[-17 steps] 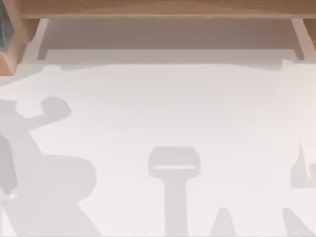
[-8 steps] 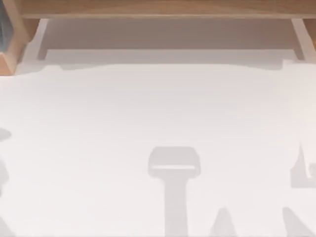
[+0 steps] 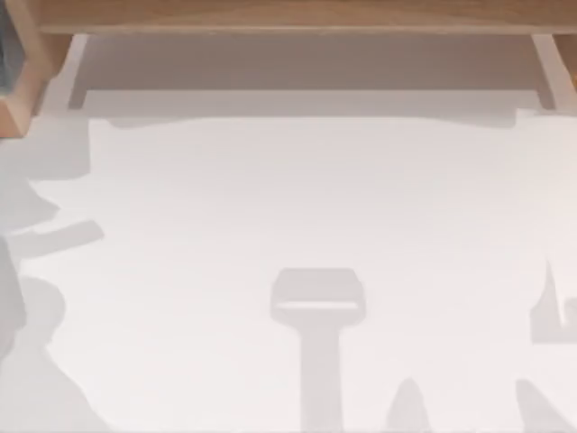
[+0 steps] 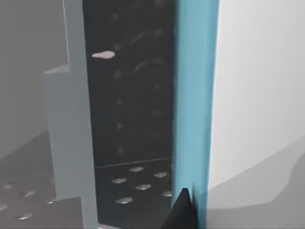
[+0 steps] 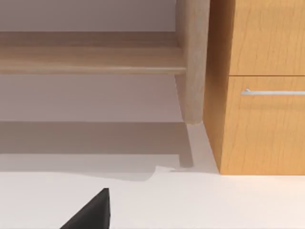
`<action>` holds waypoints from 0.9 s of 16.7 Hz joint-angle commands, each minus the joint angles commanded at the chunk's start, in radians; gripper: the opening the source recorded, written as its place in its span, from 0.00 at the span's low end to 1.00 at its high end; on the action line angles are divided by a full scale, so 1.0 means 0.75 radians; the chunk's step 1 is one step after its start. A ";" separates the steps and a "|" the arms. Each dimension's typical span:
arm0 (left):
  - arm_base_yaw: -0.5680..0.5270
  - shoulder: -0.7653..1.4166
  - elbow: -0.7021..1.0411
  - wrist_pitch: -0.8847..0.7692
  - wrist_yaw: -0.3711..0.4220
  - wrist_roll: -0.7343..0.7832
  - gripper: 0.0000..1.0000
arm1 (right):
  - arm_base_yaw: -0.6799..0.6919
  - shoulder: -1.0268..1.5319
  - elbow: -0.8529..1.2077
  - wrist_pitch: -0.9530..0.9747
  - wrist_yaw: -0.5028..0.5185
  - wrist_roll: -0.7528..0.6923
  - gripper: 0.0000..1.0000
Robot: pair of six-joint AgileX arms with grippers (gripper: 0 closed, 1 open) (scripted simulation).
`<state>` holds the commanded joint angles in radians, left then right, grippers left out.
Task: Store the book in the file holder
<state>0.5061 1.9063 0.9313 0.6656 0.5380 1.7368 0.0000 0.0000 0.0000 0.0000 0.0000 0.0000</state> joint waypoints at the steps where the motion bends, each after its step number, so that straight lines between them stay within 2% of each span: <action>1: 0.000 0.000 0.000 0.000 0.000 0.000 0.00 | 0.000 0.000 0.000 0.000 0.000 0.000 1.00; 14: -0.053 0.121 0.148 -0.017 -0.049 -0.018 0.00 | 0.000 0.000 0.000 0.000 0.000 0.000 1.00; 15: -0.053 0.121 0.148 -0.017 -0.049 -0.018 0.08 | 0.000 0.000 0.000 0.000 0.000 0.000 1.00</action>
<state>0.4662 1.9969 1.0422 0.6525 0.5014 1.7230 0.0000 0.0000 0.0000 0.0000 0.0000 0.0000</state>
